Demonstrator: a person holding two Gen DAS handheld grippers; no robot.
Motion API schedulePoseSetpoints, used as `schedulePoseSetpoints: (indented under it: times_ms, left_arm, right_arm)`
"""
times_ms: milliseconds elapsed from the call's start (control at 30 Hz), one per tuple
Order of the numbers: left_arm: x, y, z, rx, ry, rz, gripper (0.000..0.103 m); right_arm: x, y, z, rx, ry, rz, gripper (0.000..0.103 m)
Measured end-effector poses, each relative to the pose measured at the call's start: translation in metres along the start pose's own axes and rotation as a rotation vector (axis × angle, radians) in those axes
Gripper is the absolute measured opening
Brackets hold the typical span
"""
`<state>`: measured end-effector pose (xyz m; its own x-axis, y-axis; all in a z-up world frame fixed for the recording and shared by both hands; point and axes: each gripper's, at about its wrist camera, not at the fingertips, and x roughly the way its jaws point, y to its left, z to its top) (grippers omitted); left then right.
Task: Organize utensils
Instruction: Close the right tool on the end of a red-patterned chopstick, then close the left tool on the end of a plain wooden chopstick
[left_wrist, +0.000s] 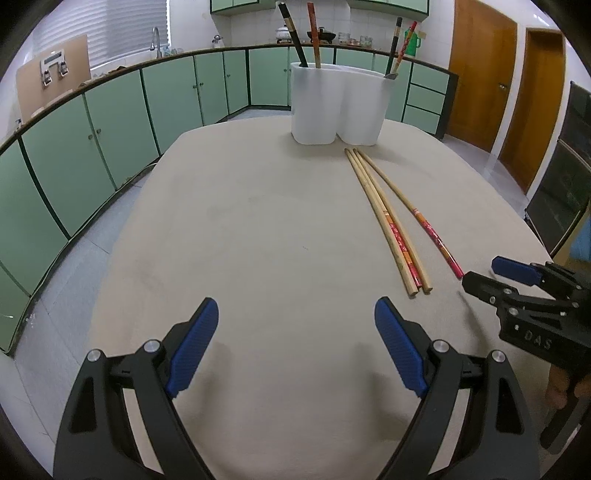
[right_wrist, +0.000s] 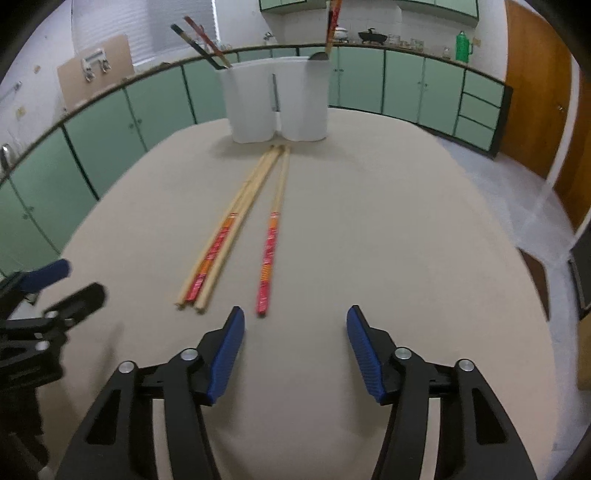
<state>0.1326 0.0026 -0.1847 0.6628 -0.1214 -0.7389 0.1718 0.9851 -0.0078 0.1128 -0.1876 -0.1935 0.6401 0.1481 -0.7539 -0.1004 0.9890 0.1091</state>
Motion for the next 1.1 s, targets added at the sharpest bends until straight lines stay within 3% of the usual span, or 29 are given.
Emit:
schedulePoseSetpoints:
  times_ms: [133,267,333,767,933,1100]
  left_arm:
    - [-0.001,-0.002,0.0,0.005,0.0,-0.001,0.084]
    - [0.0,-0.003,0.0,0.003,0.0,-0.004,0.084]
    - [0.002,-0.005,0.001,0.003,0.005,-0.012,0.084]
    - [0.027,-0.049,0.008,0.079,0.048,-0.078,0.084]
    - [0.044,-0.054,0.011,0.076,0.095,-0.033,0.084]
    - [0.046,-0.044,0.013,0.029,0.094,0.011,0.085]
  right_arm:
    - [0.004,0.007,-0.002,-0.001,0.003,0.018,0.046]
    - [0.007,0.01,0.002,-0.009,0.001,0.019,0.028]
    - [0.01,0.011,0.005,-0.016,0.007,0.014,0.006]
    - [0.005,-0.014,0.0,0.012,0.001,0.003,0.006]
    - [0.008,-0.014,0.002,0.016,-0.002,0.01,0.006]
    - [0.007,-0.017,0.001,0.025,-0.003,0.026,0.006]
